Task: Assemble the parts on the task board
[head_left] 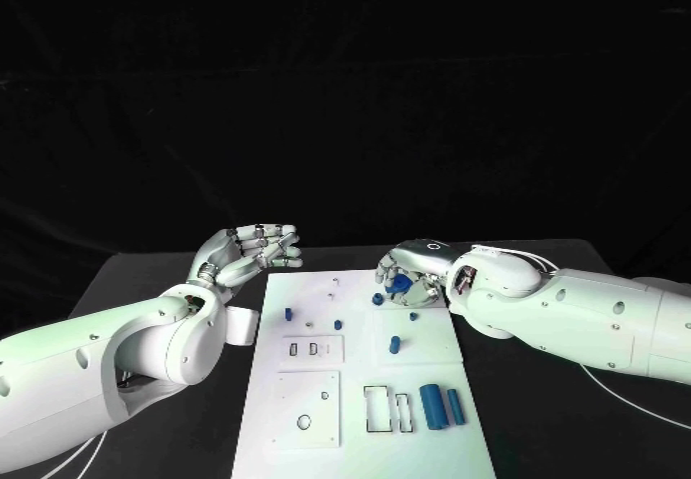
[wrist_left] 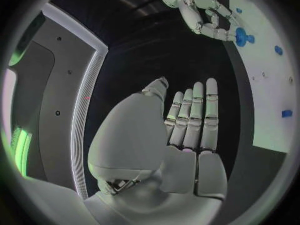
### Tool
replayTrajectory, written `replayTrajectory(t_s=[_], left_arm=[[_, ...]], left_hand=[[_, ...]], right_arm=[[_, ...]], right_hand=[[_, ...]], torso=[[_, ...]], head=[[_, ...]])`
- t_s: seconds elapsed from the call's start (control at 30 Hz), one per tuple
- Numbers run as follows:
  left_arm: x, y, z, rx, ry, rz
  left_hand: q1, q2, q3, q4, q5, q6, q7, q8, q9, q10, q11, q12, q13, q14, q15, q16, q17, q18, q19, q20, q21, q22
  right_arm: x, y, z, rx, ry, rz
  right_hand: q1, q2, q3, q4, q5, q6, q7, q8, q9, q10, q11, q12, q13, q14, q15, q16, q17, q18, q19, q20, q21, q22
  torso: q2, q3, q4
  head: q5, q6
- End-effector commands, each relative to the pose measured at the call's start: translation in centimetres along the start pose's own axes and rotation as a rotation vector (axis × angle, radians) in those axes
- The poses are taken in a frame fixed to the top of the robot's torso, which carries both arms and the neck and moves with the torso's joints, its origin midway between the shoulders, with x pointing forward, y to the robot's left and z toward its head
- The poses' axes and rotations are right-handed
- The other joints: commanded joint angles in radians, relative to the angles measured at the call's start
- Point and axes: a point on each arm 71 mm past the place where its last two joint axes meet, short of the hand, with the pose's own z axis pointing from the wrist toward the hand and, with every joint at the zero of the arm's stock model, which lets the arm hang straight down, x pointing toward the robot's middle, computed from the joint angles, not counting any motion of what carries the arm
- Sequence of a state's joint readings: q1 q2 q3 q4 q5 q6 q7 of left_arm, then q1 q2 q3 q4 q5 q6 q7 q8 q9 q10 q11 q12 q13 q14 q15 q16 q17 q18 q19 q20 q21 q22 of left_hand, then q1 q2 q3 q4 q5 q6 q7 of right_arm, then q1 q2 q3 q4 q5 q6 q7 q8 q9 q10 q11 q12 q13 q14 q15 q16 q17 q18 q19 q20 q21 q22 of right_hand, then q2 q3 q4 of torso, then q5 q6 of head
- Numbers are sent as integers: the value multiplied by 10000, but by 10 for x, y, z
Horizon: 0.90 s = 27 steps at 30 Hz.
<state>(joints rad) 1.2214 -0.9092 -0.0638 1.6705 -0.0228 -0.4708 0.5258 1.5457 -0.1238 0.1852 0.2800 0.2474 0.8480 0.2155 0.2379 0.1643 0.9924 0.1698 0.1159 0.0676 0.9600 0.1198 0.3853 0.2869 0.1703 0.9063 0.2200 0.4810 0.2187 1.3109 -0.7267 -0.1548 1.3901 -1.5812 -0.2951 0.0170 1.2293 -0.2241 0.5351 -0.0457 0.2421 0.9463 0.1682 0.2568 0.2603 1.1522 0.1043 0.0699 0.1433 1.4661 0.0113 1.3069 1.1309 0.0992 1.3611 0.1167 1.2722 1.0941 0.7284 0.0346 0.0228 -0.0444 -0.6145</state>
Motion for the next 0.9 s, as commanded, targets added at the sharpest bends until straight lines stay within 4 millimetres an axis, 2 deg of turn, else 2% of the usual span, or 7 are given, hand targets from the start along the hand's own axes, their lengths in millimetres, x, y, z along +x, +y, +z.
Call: replayTrajectory(t_s=[0.03,0.27,0.43,0.57,0.9], left_arm=[[4,-3,0,99,369,-95],[4,-3,-1,99,380,-103],[4,-4,-1,94,381,-105],[3,-4,-1,88,375,-102],[3,-5,-1,83,407,-116]], left_hand=[[17,-67,63,5,-33,70,19,27,-5,44,2,-25,-14,99,0,67,9,119,70,-31,59,9],[-4,-80,66,16,-37,68,22,20,-8,45,5,-49,-16,97,1,70,25,115,83,-37,97,28],[-4,-80,66,16,-37,68,22,20,-8,45,5,-49,-16,97,1,70,25,115,83,-37,97,28],[-4,-80,66,16,-37,68,22,20,-8,45,5,-49,-16,97,1,70,25,115,83,-37,97,28],[-25,-83,69,28,-38,67,26,15,-10,47,7,-67,-17,93,2,72,38,111,86,-40,122,41]], right_arm=[[1,2,2,196,122,-897],[1,6,5,187,131,-1119],[2,7,7,202,271,-1261],[3,10,9,140,348,-1293],[6,11,13,135,507,-1360]], right_hand=[[39,-70,8,72,14,-12,70,-54,52,-92,21,-40,36,391,84,297,337,-186,120,22,298,414],[62,-64,23,99,-5,-49,65,-81,98,-136,26,-37,71,414,102,517,588,-231,202,49,542,764],[56,-55,21,138,-51,-63,42,-93,136,-150,18,-26,102,440,106,687,795,-272,282,64,734,1050],[58,-33,33,166,-71,-28,21,-77,170,-110,2,-4,134,449,99,768,882,-286,308,66,819,1172],[111,47,114,198,-81,50,-8,-40,239,-8,-28,33,194,466,82,911,1045,-330,396,62,1012,1464]], torso=[[117,22,22],[142,16,41],[188,27,66],[201,46,30],[255,69,52]], head=[[-11,7],[-24,0],[-20,-22],[9,-43],[17,-58]])
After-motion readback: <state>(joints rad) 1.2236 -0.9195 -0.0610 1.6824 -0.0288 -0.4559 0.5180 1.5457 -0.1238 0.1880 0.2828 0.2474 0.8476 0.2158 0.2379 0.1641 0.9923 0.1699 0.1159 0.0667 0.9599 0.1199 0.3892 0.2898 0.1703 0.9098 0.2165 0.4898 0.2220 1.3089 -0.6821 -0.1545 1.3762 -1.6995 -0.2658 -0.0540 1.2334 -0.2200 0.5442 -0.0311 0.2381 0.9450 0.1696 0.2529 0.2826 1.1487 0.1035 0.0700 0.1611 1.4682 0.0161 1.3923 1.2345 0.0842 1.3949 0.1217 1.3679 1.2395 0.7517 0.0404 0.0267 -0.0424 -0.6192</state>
